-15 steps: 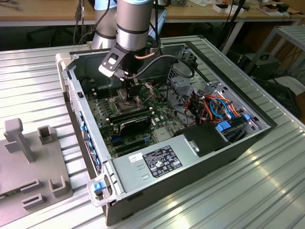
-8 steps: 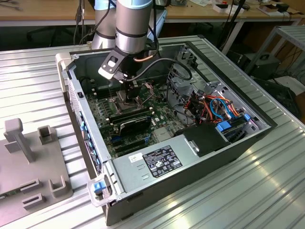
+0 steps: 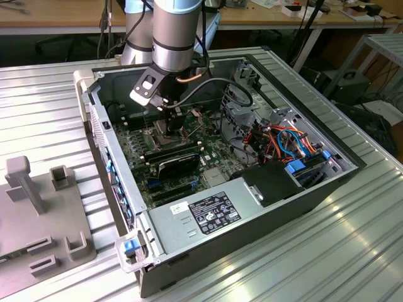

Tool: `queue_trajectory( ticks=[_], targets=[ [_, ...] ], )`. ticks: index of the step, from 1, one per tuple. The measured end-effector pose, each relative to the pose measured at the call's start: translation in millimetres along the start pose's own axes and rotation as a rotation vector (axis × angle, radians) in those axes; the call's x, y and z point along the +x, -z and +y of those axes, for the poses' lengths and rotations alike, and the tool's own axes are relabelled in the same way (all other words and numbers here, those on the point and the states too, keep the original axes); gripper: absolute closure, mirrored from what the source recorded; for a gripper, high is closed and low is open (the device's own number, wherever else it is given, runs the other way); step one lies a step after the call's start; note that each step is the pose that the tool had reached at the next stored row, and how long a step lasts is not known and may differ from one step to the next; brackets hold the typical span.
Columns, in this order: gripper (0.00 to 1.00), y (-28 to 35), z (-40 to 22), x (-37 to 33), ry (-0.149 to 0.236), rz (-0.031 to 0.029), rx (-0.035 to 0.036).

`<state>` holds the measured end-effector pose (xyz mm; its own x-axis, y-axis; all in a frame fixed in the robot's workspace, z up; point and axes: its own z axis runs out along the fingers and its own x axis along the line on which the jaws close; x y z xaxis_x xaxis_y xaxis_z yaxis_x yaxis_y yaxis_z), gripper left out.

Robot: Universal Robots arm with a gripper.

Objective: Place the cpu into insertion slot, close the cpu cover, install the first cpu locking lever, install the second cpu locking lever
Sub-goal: 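Place the cpu into insertion slot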

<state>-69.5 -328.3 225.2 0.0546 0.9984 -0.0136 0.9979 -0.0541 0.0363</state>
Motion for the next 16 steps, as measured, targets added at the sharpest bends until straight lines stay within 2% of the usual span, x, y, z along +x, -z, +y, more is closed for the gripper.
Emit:
queue_trajectory(
  ticks=[7, 12, 16],
  targets=[
    [0.45, -0.9, 0.0, 0.1, 0.001, 0.0001, -0.0001],
    [0.45, -9.3, -0.3, 0.2, 0.006, 0.0002, -0.0001],
    [0.45, -11.6, -0.5, 0.2, 0.012, 0.0002, -0.0001]
  ],
)
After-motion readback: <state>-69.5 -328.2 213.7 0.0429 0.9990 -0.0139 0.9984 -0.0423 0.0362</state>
